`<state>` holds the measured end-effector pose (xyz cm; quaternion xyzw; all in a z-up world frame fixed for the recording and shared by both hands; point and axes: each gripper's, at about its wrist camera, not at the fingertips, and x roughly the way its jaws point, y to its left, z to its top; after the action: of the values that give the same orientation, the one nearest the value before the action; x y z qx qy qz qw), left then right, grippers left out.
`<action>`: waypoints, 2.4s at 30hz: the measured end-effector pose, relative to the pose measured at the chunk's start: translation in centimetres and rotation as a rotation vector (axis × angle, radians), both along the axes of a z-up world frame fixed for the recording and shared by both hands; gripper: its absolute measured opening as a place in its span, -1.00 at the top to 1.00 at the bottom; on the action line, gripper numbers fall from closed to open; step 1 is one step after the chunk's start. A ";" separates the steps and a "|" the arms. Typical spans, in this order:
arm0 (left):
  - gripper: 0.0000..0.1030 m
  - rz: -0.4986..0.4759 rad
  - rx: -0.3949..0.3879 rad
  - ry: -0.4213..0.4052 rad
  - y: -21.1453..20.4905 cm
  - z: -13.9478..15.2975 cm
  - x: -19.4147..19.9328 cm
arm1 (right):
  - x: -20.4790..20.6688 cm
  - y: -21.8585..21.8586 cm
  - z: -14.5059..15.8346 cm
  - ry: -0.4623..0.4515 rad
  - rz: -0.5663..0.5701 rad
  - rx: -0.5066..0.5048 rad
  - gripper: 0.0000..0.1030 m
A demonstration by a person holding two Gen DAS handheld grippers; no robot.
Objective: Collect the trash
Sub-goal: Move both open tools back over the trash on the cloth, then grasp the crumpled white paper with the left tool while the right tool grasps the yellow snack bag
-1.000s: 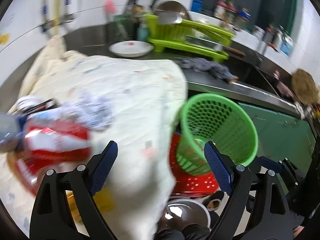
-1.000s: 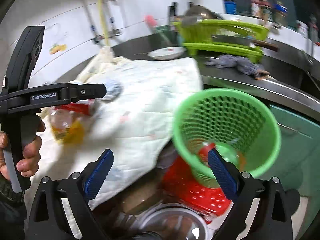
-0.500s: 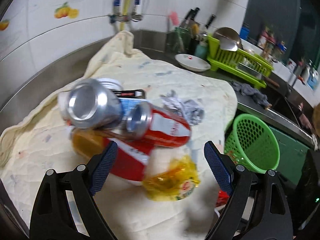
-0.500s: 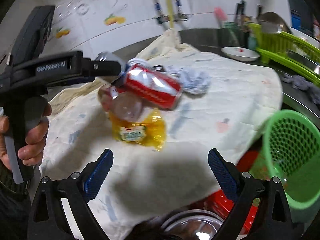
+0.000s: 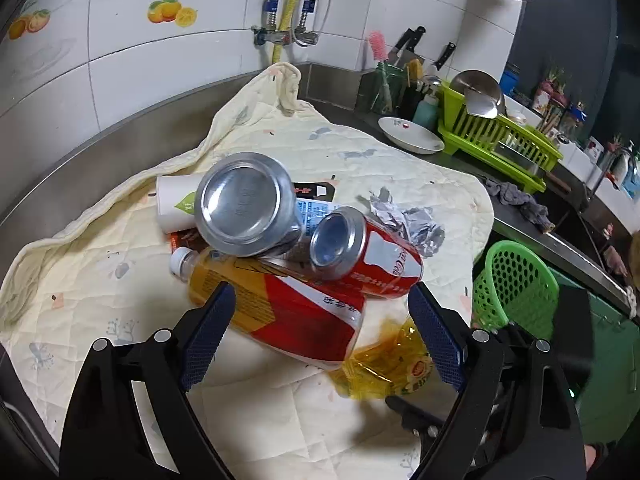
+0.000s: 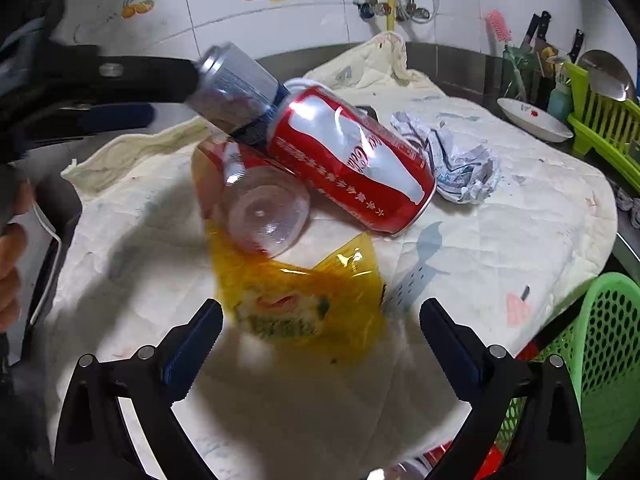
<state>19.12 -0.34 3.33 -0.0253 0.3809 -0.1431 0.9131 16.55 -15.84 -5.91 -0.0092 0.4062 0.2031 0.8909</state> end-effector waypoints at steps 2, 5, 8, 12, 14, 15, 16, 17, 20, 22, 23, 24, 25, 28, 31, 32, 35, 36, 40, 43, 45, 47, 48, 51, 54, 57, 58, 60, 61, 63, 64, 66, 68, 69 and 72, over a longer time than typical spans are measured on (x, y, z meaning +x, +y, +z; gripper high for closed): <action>-0.69 0.006 -0.001 0.004 0.2 -0.1 0.2 | 1.1 -0.3 -0.7 0.034 0.016 0.027 -0.87; -0.69 0.010 -0.005 0.012 0.4 -0.4 0.4 | 2.0 -0.5 -1.3 0.060 0.025 0.067 -0.87; -0.69 0.008 0.000 0.019 0.4 -0.7 0.7 | 2.1 -0.4 -1.4 0.059 0.025 0.096 -0.85; -0.69 0.003 0.004 0.025 0.3 -1.0 1.1 | 1.5 -0.2 -1.4 0.045 0.021 0.090 -0.58; -0.69 -0.002 0.003 0.024 0.2 -1.0 1.2 | 1.1 -0.1 -1.3 0.032 0.023 0.088 -0.55; -0.69 -0.006 0.003 0.024 0.1 -1.0 1.2 | 0.8 -0.1 -1.2 0.026 0.024 0.089 -0.53; -0.69 -0.010 0.003 0.023 -0.1 -1.0 1.2 | 0.6 -0.1 -1.0 0.022 0.024 0.093 -0.50; -0.69 -0.017 0.006 0.021 -0.3 -0.9 1.2 | 0.3 -0.1 -0.9 0.018 0.023 0.096 -0.49; -0.69 -0.039 0.015 0.011 -0.9 -0.8 1.3 | -0.5 -0.3 -0.4 -0.002 0.017 0.106 -0.42; -0.69 -0.055 0.018 0.009 -1.5 -0.7 1.6 | -1.0 -0.5 -0.3 -0.014 0.008 0.104 -0.33; -0.67 -0.062 0.018 0.009 -1.8 -0.7 1.7 | -1.2 -0.6 -0.3 -0.014 0.006 0.104 -0.31; -0.67 -0.070 0.019 0.011 -2.1 -0.7 1.9 | -1.4 -0.8 -0.3 -0.013 0.004 0.110 -0.25; -0.66 -0.082 0.022 0.014 -2.6 -0.8 2.2 | -1.6 -1.0 -0.4 -0.010 0.001 0.115 -0.25; -0.66 -0.102 0.030 0.020 -3.7 -0.7 3.0 | -1.9 -1.6 -0.6 -0.004 -0.009 0.125 -0.22; -0.66 -0.116 0.004 0.033 -4.4 -0.2 3.9 | -1.9 -2.0 -0.6 0.001 -0.026 0.149 -0.19; -0.66 -0.128 -0.008 0.042 -4.8 0.0 4.3 | -1.9 -2.2 -0.6 0.002 -0.031 0.160 -0.16; -0.66 -0.145 -0.002 0.055 -6.2 0.1 5.7 | -2.1 -2.5 -0.5 -0.003 -0.042 0.170 -0.04; -0.66 -0.152 0.004 0.058 -6.6 0.1 6.2 | -2.2 -2.6 -0.5 -0.005 -0.048 0.176 0.01; -0.56 -0.161 0.040 0.095 -8.9 -0.8 8.6 | -2.1 -3.2 -0.7 0.000 -0.058 0.188 0.08; -0.48 -0.156 0.093 0.103 -10.7 -1.4 10.3 | -2.1 -3.6 -0.9 0.010 -0.062 0.203 0.08; -0.30 -0.166 0.100 0.126 -11.4 -1.8 11.1 | -2.1 -3.8 -1.0 0.016 -0.059 0.221 0.08; -0.29 -0.166 0.146 0.110 -12.4 -1.9 11.7 | -2.3 -4.1 -1.0 0.018 -0.056 0.236 0.08; -0.29 -0.174 0.176 0.097 -13.0 -1.9 11.9 | -2.3 -4.1 -0.9 0.017 -0.056 0.234 0.07; -0.23 -0.203 0.210 0.115 -14.5 -2.4 12.6 | -2.4 -4.5 -0.8 0.016 -0.053 0.234 0.06; -0.21 -0.207 0.217 0.160 -15.3 -3.3 13.9 | -2.5 -4.8 -0.7 0.014 -0.055 0.237 0.00; -0.18 -0.196 0.213 0.216 -15.4 -4.6 15.1 | -2.5 -5.1 -0.7 0.017 -0.054 0.250 -0.04; -0.18 -0.193 0.211 0.234 -15.4 -5.0 15.5 | -2.5 -5.1 -0.7 0.019 -0.054 0.251 -0.05; -0.18 -0.199 0.214 0.261 -15.5 -5.6 15.8 | -2.5 -5.1 -0.9 0.023 -0.054 0.249 -0.05; -0.18 -0.197 0.221 0.273 -15.6 -6.0 15.9 | -2.4 -5.1 -1.0 0.026 -0.055 0.248 -0.05; -0.18 -0.194 0.215 0.293 -15.5 -6.4 16.2 | -2.4 -5.1 -1.1 0.030 -0.056 0.251 -0.05; -0.18 -0.194 0.206 0.301 -15.5 -6.6 16.4 | -2.5 -5.1 -1.1 0.031 -0.058 0.253 -0.05; -0.18 -0.195 0.188 0.318 -15.4 -6.9 16.7 | -2.3 -5.0 -1.2 0.034 -0.061 0.260 -0.06; -0.01 -0.201 0.176 0.326 -15.4 -7.4 16.8 | -2.2 -4.9 -1.2 0.037 -0.064 0.261 -0.06; 0.22 -0.207 0.174 0.325 -15.5 -7.5 16.7 | -2.1 -4.8 -1.2 0.039 -0.064 0.262 -0.06; 0.53 -0.233 0.162 0.303 -15.7 -7.4 16.3 | -1.8 -4.5 -1.3 0.050 -0.065 0.265 -0.06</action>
<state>35.43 -16.01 -4.06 0.0713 0.5246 -0.2114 0.8216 14.77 -20.39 -7.17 0.1267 0.3979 0.2261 0.8801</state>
